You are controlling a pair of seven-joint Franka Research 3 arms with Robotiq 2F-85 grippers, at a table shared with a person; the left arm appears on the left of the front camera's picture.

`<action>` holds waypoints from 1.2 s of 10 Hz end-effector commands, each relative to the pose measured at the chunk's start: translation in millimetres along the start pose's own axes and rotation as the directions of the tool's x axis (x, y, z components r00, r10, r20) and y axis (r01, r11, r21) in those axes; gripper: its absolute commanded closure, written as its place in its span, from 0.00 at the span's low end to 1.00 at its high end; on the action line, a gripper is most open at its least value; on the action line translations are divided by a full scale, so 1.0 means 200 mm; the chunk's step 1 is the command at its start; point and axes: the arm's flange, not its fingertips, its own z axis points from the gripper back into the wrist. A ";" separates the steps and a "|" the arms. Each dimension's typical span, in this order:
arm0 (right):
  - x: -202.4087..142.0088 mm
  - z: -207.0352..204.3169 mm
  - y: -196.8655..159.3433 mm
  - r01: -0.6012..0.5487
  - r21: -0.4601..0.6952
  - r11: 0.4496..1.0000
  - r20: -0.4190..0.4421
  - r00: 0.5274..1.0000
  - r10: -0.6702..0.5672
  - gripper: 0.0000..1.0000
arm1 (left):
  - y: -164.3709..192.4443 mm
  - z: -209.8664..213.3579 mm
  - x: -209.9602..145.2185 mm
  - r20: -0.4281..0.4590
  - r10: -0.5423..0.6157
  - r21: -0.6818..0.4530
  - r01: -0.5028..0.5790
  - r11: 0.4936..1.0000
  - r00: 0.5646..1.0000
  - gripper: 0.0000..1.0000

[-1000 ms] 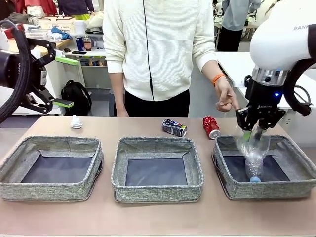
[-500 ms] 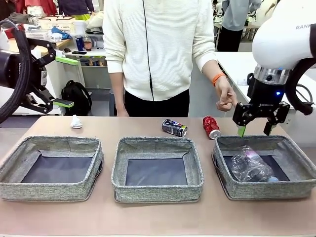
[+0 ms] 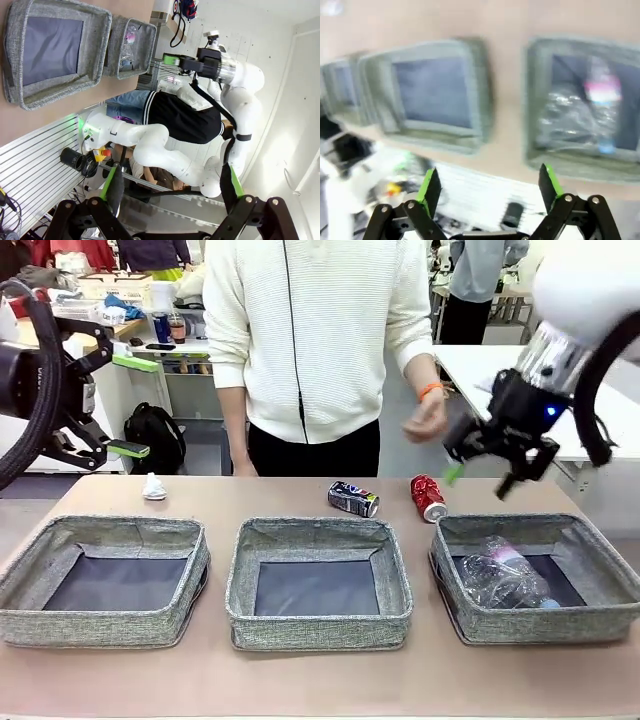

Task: Sort the waste into the appropriate baskets.
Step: Place the picked waste into the Fabric basket indicated by the person.

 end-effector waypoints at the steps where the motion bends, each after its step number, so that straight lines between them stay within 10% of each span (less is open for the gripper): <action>1: 0.00 0.12 0.00 -0.082 0.729 0.680 0.008 0.994 0.112 0.00 | -0.02 -0.01 0.00 -0.003 0.011 -0.022 -0.011 1.000 1.000 0.00; 2: -0.04 0.17 -0.01 -0.111 0.832 0.543 0.009 0.982 0.186 0.00 | -0.02 -0.01 0.00 -0.003 0.011 -0.022 -0.011 1.000 1.000 0.00; 5: -0.06 0.15 -0.05 -0.145 0.880 0.451 0.010 0.957 0.289 0.00 | -0.02 -0.01 0.00 -0.003 0.011 -0.022 -0.011 1.000 1.000 0.00; 6: -0.05 0.14 -0.05 -0.094 0.835 0.542 -0.074 0.957 0.280 0.00 | -0.02 -0.01 0.00 -0.003 0.011 -0.022 -0.011 1.000 1.000 0.00; 7: -0.07 0.23 0.03 -0.175 0.701 0.691 0.068 0.981 0.179 0.00 | -0.02 -0.01 0.00 -0.003 0.011 -0.022 -0.011 1.000 1.000 0.00; 12: -0.07 0.23 0.03 -0.175 0.701 0.691 0.068 0.981 0.179 0.00 | -0.02 -0.01 0.00 -0.003 0.011 -0.022 -0.011 1.000 1.000 0.00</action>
